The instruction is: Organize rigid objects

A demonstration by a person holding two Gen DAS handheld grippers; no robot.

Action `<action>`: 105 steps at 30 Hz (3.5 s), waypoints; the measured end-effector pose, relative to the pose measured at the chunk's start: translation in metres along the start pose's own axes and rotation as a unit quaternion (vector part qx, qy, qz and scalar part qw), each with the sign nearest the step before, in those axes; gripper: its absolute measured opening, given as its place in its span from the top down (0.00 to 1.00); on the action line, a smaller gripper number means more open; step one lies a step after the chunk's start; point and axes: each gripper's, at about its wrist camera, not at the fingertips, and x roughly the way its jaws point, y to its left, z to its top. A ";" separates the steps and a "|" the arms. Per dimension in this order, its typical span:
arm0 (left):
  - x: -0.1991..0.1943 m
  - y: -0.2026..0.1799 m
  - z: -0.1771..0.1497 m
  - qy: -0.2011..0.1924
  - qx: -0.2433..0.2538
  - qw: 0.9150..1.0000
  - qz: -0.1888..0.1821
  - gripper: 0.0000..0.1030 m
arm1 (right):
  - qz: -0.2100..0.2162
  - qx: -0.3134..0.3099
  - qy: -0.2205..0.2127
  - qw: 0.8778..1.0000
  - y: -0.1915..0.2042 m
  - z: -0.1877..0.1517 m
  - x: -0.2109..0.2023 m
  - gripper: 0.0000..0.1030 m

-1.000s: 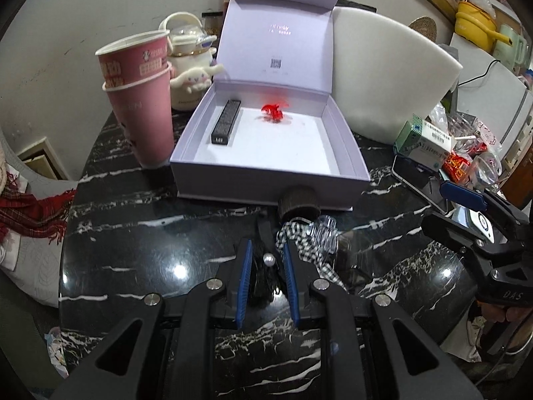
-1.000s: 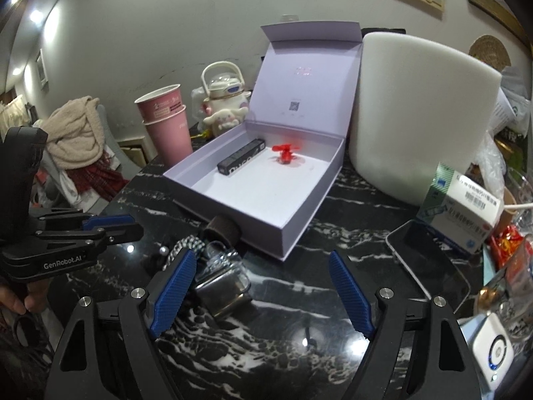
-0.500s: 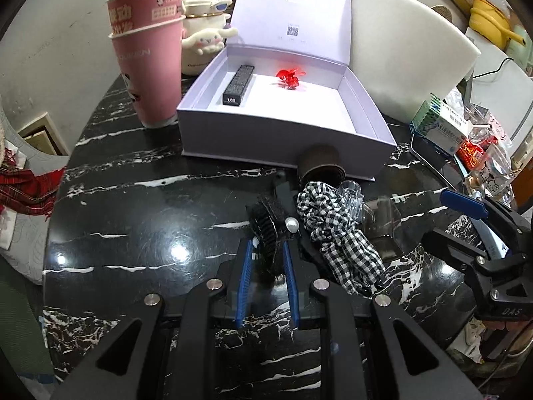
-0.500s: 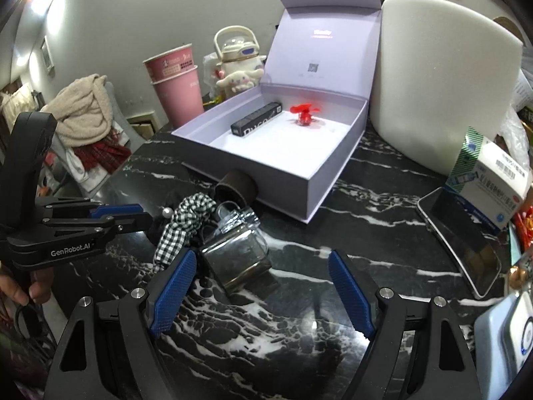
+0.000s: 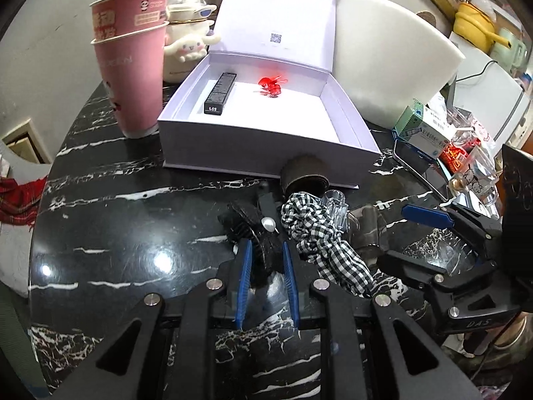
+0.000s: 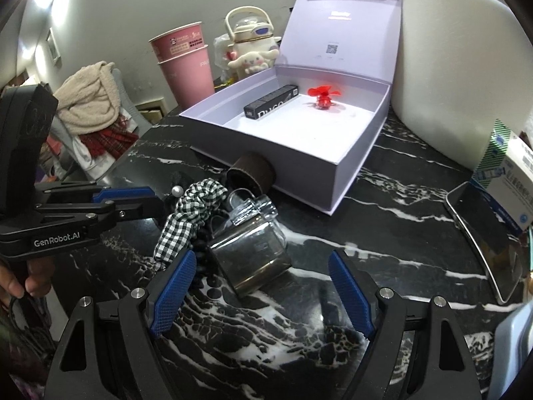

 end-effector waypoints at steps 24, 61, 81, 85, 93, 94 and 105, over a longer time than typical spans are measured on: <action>0.026 0.020 0.022 0.016 -0.043 0.999 0.029 0.00 | 0.009 0.006 0.019 1.000 -0.008 0.006 0.019 0.18; 0.019 0.003 -0.006 -0.009 -0.016 1.000 -0.023 0.66 | 0.005 0.031 0.017 0.999 -0.016 -0.024 0.000 0.57; 0.019 -0.003 -0.028 0.001 -0.017 1.000 -0.016 0.64 | -0.020 0.007 0.011 1.000 -0.002 -0.032 0.003 0.34; 0.017 -0.005 -0.032 -0.007 -0.020 1.000 -0.008 0.64 | -0.032 -0.004 0.013 0.999 0.003 -0.029 0.008 0.28; 0.015 -0.009 -0.038 -0.018 -0.011 1.000 0.005 0.65 | -0.066 -0.021 -0.001 0.998 0.009 -0.031 0.010 0.56; 0.014 -0.008 -0.038 -0.018 -0.014 1.000 0.001 0.65 | -0.065 -0.017 -0.001 0.998 0.008 -0.031 0.010 0.57; 0.002 -0.003 -0.037 -0.030 -0.025 0.999 -0.003 0.65 | -0.039 0.030 0.000 0.999 -0.007 -0.035 -0.002 0.59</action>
